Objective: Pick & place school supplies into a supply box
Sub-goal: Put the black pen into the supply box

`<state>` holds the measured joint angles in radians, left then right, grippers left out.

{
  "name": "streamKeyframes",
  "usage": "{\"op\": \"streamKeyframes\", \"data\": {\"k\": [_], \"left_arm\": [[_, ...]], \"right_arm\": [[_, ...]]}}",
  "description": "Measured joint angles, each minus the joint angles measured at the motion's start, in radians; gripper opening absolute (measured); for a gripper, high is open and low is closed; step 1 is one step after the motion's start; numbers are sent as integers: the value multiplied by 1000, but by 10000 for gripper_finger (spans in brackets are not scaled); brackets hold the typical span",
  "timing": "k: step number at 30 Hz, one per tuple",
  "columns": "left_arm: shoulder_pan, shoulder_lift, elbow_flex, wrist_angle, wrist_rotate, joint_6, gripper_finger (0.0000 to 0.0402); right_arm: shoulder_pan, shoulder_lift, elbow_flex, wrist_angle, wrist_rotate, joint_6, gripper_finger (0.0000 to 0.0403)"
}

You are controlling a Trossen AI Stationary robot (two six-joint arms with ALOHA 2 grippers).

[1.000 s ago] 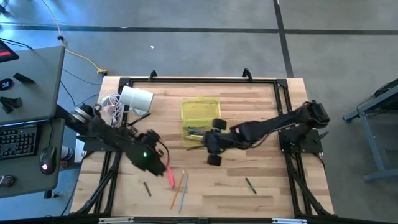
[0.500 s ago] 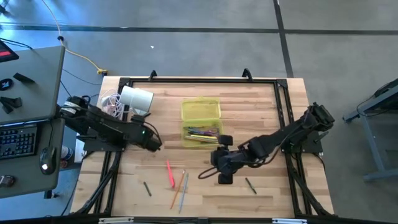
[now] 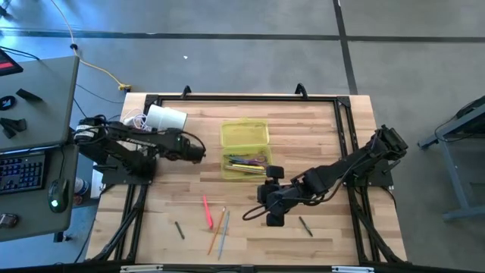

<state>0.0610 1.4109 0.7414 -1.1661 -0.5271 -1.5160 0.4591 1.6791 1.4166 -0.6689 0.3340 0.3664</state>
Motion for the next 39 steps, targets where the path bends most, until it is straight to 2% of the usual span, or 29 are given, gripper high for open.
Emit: {"op": "streamKeyframes", "data": {"k": [3,6,12,18,27,35,39], "left_arm": [[45,0,0,59,-26,27,13],[97,0,0,95,-29,30,12],[193,0,0,154,41,38,37],[203,12,0,235,-5,45,12],[205,141,0,214,-13,-36,32],[215,218,0,213,-29,-82,12],[215,242,0,187,-52,-86,29]], "right_arm": [[0,0,0,0,0,0,129],[0,0,0,0,0,0,129],[0,0,0,0,0,0,129],[0,0,0,0,0,0,129],[0,0,-7,1,-3,0,129],[0,1,-8,-2,-13,0,129],[0,1,-8,-1,-8,-4,129]]}}
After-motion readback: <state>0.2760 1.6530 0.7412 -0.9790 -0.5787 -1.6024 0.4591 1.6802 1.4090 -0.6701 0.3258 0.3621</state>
